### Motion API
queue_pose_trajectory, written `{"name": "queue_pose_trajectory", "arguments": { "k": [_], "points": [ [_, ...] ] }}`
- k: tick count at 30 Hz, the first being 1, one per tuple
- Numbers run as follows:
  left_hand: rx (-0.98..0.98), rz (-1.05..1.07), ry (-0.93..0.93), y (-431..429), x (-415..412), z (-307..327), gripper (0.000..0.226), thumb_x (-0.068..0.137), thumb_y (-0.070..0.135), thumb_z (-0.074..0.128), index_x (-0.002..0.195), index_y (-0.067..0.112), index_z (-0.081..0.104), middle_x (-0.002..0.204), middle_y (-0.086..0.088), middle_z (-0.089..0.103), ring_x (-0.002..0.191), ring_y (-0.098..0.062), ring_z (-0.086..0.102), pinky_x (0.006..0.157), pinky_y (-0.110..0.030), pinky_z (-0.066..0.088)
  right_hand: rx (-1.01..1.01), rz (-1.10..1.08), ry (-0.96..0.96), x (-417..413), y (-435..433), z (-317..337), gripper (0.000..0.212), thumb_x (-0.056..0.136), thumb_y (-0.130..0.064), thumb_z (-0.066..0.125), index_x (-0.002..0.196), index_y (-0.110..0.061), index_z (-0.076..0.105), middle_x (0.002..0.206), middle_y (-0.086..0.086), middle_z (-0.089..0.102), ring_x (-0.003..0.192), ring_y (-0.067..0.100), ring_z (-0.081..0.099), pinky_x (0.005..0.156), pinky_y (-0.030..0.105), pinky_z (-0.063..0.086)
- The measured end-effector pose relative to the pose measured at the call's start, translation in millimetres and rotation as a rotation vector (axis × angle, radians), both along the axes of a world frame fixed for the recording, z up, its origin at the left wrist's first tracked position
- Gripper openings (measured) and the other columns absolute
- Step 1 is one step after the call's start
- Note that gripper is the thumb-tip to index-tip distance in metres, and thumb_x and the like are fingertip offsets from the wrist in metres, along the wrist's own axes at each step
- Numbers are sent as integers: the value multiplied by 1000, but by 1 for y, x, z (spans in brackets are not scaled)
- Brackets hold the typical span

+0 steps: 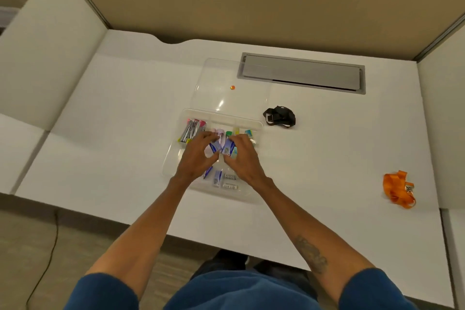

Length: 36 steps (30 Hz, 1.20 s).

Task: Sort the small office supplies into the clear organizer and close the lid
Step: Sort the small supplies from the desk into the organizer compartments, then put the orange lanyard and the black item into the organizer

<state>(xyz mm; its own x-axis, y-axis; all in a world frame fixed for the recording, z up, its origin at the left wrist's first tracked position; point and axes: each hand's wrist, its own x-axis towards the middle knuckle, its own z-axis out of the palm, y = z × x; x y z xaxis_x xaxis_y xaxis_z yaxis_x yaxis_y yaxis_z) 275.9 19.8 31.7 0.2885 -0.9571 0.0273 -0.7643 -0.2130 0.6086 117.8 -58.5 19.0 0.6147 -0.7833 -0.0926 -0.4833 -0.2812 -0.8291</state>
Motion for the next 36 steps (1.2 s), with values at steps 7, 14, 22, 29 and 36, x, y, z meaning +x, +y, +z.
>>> {"name": "queue_pose_trajectory", "arguments": {
  "k": [7, 14, 22, 29, 36],
  "points": [
    [193, -132, -169, 39, 28, -8, 46, 84, 29, 75, 127, 20, 62, 132, -1, 57, 126, -21, 50, 101, -38, 41, -234, 209, 298, 15, 28, -9, 52, 83, -35, 67, 130, -17, 53, 123, 4, 53, 115, 24, 44, 93, 37, 39],
    [302, -210, -244, 36, 25, -10, 59, 89, 25, 69, 143, 23, 47, 149, 0, 44, 140, -23, 36, 112, -40, 32, -249, 200, 414, 17, 37, -12, 57, 86, -32, 67, 137, -18, 47, 138, 5, 47, 128, 26, 39, 101, 41, 34],
    [210, -131, -191, 22, 8, -7, 44, 92, 14, 62, 136, 19, 55, 141, -1, 52, 134, -23, 44, 108, -40, 35, -256, 136, 333, -4, 31, -9, 48, 92, -29, 58, 138, -19, 49, 138, 3, 48, 125, 24, 42, 100, 38, 35],
    [68, -221, -120, -21, -39, 4, 34, 94, 11, 60, 128, 10, 62, 134, -8, 61, 126, -27, 55, 107, -43, 42, -229, -36, 285, -48, 5, 0, 42, 92, -24, 57, 133, -16, 53, 135, 3, 51, 121, 23, 46, 96, 39, 40],
    [136, -338, -55, -69, -120, 1, 42, 98, 18, 55, 140, 16, 52, 145, -2, 52, 134, -21, 48, 113, -33, 37, -230, -307, 354, -137, -27, 3, 40, 94, -19, 54, 134, -17, 53, 136, 3, 49, 123, 23, 46, 97, 37, 40]
  ]
}}
